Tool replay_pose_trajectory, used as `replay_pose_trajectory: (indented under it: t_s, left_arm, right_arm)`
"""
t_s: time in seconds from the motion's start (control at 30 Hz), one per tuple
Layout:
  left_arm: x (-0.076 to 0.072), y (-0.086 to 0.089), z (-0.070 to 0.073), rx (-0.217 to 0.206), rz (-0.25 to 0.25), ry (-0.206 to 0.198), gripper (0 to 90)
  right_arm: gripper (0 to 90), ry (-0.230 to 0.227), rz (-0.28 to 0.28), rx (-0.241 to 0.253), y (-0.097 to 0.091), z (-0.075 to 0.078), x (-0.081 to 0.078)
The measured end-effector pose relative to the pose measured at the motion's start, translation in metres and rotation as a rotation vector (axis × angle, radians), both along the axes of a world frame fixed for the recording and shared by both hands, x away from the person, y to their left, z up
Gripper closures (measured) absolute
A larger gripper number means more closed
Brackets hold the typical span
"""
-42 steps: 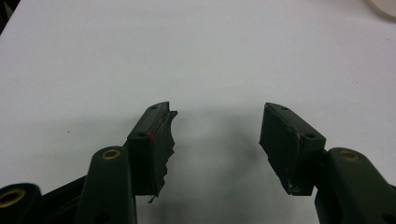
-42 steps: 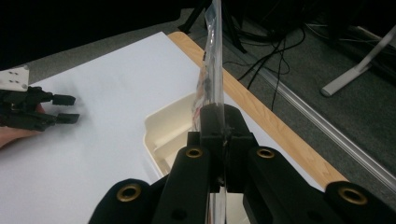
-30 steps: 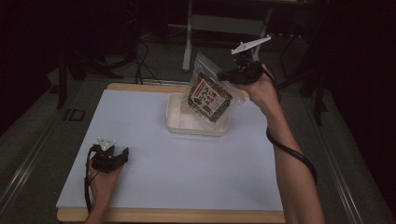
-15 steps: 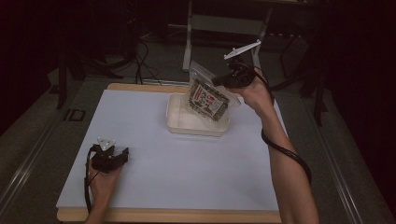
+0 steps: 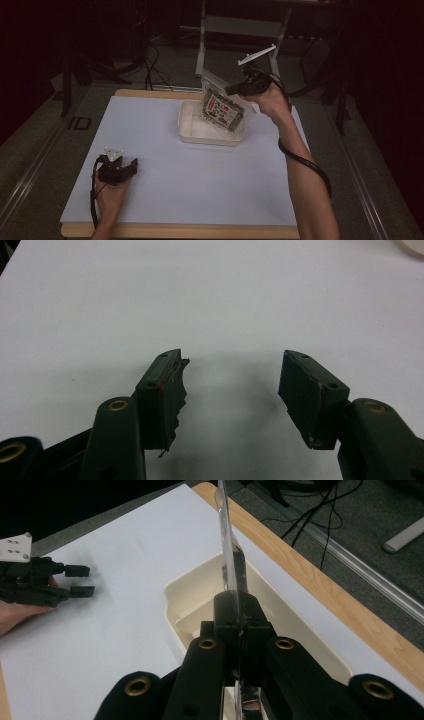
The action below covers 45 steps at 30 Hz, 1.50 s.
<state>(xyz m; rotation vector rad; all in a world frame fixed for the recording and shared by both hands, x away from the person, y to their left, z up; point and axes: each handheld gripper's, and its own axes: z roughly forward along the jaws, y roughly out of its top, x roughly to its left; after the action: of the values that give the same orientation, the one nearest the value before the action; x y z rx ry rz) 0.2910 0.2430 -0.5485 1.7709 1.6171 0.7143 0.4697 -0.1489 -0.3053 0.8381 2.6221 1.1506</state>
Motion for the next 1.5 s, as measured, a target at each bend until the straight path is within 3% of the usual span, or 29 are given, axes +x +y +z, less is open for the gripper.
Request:
replay_pose_trajectory:
  t_s: [0.17, 0.5, 0.53, 0.6, 0.63, 0.83, 1.0, 1.27, 1.3, 1.5]
  left_arm:
    - [0.0, 0.0, 0.0, 0.001, -0.002, 0.002, 43.2]
    - [0.0, 0.0, 0.0, 0.002, -0.003, -0.002, 43.2]
    - [0.0, 0.0, 0.0, 0.003, -0.004, -0.002, 43.1]
    - [0.0, 0.0, 0.0, 0.002, -0.003, -0.002, 43.1]
    - [0.0, 0.0, 0.0, 0.0, -0.003, 0.0, 43.1]
    - [0.0, 0.0, 0.0, 0.001, -0.004, -0.001, 43.1]
    - [0.0, 0.0, 0.0, 0.002, -0.004, -0.002, 43.1]
    - [0.0, -0.001, -0.001, 0.004, -0.005, 0.001, 43.1]
    - [0.0, -0.001, -0.001, 0.004, -0.005, 0.002, 43.1]
    - [0.0, 0.0, 0.0, 0.003, -0.004, 0.002, 43.1]
  right_arm:
    - [89.2, 0.003, -0.025, 0.019, 0.0, -0.008, 0.005]
    - [85.5, -0.055, -0.09, 0.026, 0.002, -0.015, 0.009]
    - [79.6, -0.077, -0.115, 0.016, 0.003, -0.017, 0.01]
    - [79.6, -0.077, -0.115, 0.016, 0.003, -0.017, 0.01]
    - [73.7, -0.083, -0.14, -0.014, 0.004, -0.023, 0.012]
    - [59.6, -0.079, -0.181, -0.009, -0.004, -0.032, 0.014]
    - [52.5, -0.085, -0.211, 0.042, -0.02, -0.031, 0.013]
    - [49.7, -0.087, -0.235, 0.088, -0.041, -0.033, 0.01]
    - [49.8, -0.089, -0.246, 0.117, -0.05, -0.036, 0.009]
    - [50.2, -0.072, -0.308, 0.189, -0.075, -0.046, 0.009]
